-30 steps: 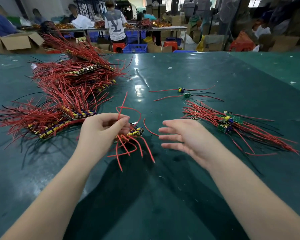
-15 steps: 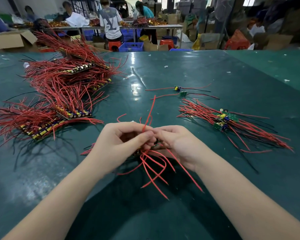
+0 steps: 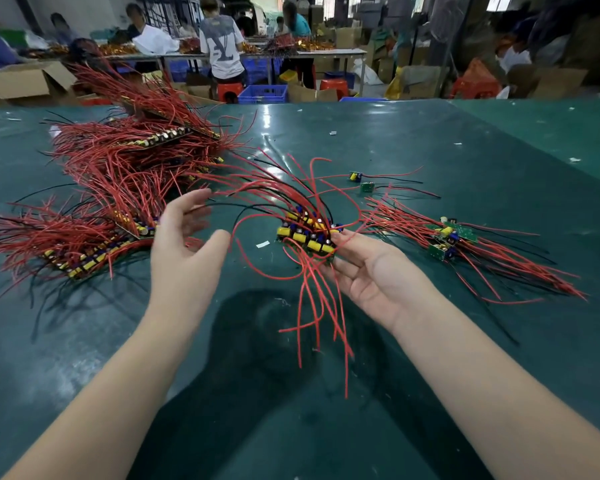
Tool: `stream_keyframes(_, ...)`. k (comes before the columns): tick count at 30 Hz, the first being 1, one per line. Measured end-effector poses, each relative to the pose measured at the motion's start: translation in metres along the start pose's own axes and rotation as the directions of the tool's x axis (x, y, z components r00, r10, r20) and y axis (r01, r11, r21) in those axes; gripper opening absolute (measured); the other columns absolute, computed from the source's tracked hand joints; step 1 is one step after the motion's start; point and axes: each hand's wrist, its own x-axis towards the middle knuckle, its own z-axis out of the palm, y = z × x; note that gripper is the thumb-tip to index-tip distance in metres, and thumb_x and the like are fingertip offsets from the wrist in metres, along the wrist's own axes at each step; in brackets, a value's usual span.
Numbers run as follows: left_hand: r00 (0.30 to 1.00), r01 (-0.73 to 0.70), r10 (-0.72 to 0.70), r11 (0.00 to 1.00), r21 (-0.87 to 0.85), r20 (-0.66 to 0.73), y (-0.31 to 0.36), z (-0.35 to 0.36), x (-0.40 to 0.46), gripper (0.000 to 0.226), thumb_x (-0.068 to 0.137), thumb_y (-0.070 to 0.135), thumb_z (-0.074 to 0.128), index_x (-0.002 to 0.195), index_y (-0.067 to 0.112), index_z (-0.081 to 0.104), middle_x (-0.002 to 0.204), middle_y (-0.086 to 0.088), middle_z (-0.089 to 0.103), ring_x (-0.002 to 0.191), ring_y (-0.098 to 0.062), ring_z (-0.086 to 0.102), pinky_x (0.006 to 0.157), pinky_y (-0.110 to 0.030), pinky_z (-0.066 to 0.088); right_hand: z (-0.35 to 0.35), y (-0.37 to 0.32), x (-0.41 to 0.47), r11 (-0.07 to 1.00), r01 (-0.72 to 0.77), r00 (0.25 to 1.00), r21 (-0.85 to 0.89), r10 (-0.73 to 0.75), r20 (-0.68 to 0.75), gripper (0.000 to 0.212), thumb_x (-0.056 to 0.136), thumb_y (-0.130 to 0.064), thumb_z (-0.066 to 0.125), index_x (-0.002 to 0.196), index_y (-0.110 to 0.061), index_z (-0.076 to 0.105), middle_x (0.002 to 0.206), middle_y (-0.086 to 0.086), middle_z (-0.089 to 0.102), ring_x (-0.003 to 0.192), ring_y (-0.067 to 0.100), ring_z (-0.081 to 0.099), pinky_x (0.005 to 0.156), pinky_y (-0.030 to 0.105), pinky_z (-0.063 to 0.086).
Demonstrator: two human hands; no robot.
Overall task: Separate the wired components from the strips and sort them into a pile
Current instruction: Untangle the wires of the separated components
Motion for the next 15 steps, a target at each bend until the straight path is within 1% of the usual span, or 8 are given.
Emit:
stream_keyframes(1, 0.994, 0.102, -0.096, 0.988, -0.113, 0.058, 0.001, 0.003, 0.0, 0.053, 0.075, 0.005, 0.062, 0.123, 0.025, 0.049, 0.109, -0.003, 0.057, 0.092, -0.011, 0.055, 0.083, -0.026, 0.046, 0.0, 0.0, 0.0, 1.0, -0.003, 1.0, 0.006, 0.003, 0.007, 0.008, 0.09, 0.003, 0.056, 0.095, 0.0, 0.062, 0.073, 0.012, 0.073, 0.058, 0.02, 0.071, 0.051, 0.026, 0.056)
stream_keyframes(3, 0.935, 0.348, -0.284, 0.857, -0.381, 0.214, 0.002, 0.009, -0.002, 0.072, 0.075, -0.002, 0.07, 0.131, 0.027, 0.036, 0.103, -0.005, 0.06, 0.089, -0.016, 0.061, 0.08, -0.032, 0.054, 0.0, 0.0, 0.0, 1.0, -0.008, 1.0, -0.007, 0.008, 0.011, 0.011, 0.089, 0.002, 0.057, 0.098, -0.002, 0.062, 0.076, 0.011, 0.074, 0.06, 0.02, 0.071, 0.052, 0.026, 0.057)
stream_keyframes(5, 0.861, 0.503, -0.359, 0.703, -0.503, 0.36, -0.001, 0.011, -0.003, 0.086, 0.066, -0.001, 0.076, 0.133, 0.029, 0.03, 0.096, -0.006, 0.069, 0.086, -0.02, 0.068, 0.076, -0.034, 0.059, 0.0, 0.0, -0.001, 0.999, -0.012, 0.999, -0.051, 0.013, 0.03, 0.01, 0.089, 0.002, 0.057, 0.09, -0.006, 0.064, 0.073, 0.009, 0.074, 0.057, 0.018, 0.07, 0.05, 0.024, 0.055)
stream_keyframes(6, 0.838, 0.538, -0.359, 0.667, -0.515, 0.411, -0.003, 0.012, -0.003, 0.085, 0.066, 0.003, 0.074, 0.134, 0.027, 0.03, 0.094, -0.007, 0.072, 0.083, -0.02, 0.07, 0.075, -0.034, 0.059, 0.0, 0.0, -0.001, 0.996, -0.013, 0.999, -0.083, 0.017, 0.047, 0.012, 0.089, 0.001, 0.057, 0.086, -0.008, 0.064, 0.071, 0.007, 0.074, 0.055, 0.017, 0.07, 0.049, 0.023, 0.055)
stream_keyframes(8, 0.815, 0.557, -0.332, 0.676, -0.482, 0.476, -0.004, 0.012, -0.004, 0.083, 0.066, 0.006, 0.073, 0.137, 0.019, 0.031, 0.094, -0.008, 0.073, 0.081, -0.02, 0.069, 0.071, -0.033, 0.058, 0.002, 0.001, -0.002, 0.99, -0.009, 0.995, -0.138, 0.022, 0.099, 0.016, 0.089, 0.001, 0.057, 0.082, -0.01, 0.065, 0.069, 0.005, 0.073, 0.055, 0.015, 0.069, 0.052, 0.023, 0.057)
stream_keyframes(10, 0.818, 0.522, -0.299, 0.746, -0.414, 0.492, -0.007, 0.012, -0.005, 0.08, 0.062, -0.002, 0.077, 0.131, 0.015, 0.039, 0.092, -0.005, 0.074, 0.077, -0.016, 0.069, 0.064, -0.03, 0.056, 0.004, 0.004, -0.003, 0.983, 0.006, 0.987, -0.182, 0.023, 0.157, 0.018, 0.089, 0.002, 0.057, 0.08, -0.011, 0.065, 0.07, 0.004, 0.073, 0.056, 0.013, 0.069, 0.058, 0.024, 0.057)
stream_keyframes(12, 0.836, 0.479, -0.277, 0.791, -0.381, 0.474, -0.007, 0.011, -0.007, 0.075, 0.059, 0.001, 0.076, 0.119, 0.032, 0.043, 0.083, 0.003, 0.074, 0.065, -0.008, 0.068, 0.056, -0.025, 0.054, 0.005, 0.006, -0.005, 0.974, 0.023, 0.982, -0.223, 0.02, 0.187, 0.022, 0.089, 0.001, 0.058, 0.076, -0.014, 0.068, 0.07, 0.002, 0.073, 0.055, 0.011, 0.068, 0.058, 0.023, 0.056)
stream_keyframes(15, 0.849, 0.453, -0.243, 0.793, -0.407, 0.47, -0.011, 0.009, -0.007, 0.097, 0.057, -0.001, 0.077, 0.134, 0.037, 0.033, 0.086, 0.003, 0.074, 0.067, -0.01, 0.07, 0.056, -0.025, 0.055, 0.004, 0.006, -0.006, 0.973, 0.038, 0.977, -0.226, 0.011, 0.213, 0.038, 0.088, -0.001, 0.059, 0.061, -0.022, 0.076, 0.068, -0.001, 0.073, 0.053, 0.008, 0.068, 0.05, 0.02, 0.054)
